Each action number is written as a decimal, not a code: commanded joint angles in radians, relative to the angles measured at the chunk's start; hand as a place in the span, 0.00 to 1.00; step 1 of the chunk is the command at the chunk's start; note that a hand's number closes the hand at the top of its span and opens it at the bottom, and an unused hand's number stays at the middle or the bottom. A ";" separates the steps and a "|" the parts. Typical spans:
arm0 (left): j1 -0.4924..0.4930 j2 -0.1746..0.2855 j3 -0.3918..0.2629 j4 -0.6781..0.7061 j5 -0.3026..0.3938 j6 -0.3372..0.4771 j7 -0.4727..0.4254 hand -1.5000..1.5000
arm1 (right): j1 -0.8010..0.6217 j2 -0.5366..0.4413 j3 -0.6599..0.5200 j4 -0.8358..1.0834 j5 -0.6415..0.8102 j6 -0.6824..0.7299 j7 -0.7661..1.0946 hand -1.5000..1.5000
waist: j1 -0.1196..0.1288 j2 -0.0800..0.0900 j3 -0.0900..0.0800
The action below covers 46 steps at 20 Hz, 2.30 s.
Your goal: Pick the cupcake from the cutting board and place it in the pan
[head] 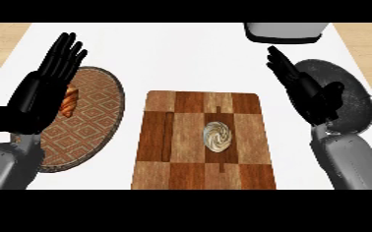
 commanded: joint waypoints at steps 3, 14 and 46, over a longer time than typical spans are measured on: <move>0.037 -0.089 -0.065 0.020 -0.085 0.064 -0.046 0.50 | -0.069 0.032 -0.006 -0.051 -0.156 0.198 -0.091 1.00 | 0.006 0.022 0.026; 0.168 -0.259 -0.210 0.053 -0.249 0.192 -0.082 0.50 | 0.118 -0.118 -0.075 0.011 0.001 0.384 -0.466 0.00 | -0.001 0.020 0.025; 0.253 -0.319 -0.141 0.050 -0.289 0.093 -0.132 0.50 | -0.170 0.033 0.340 -0.029 0.714 0.563 0.010 0.00 | 0.004 0.019 0.025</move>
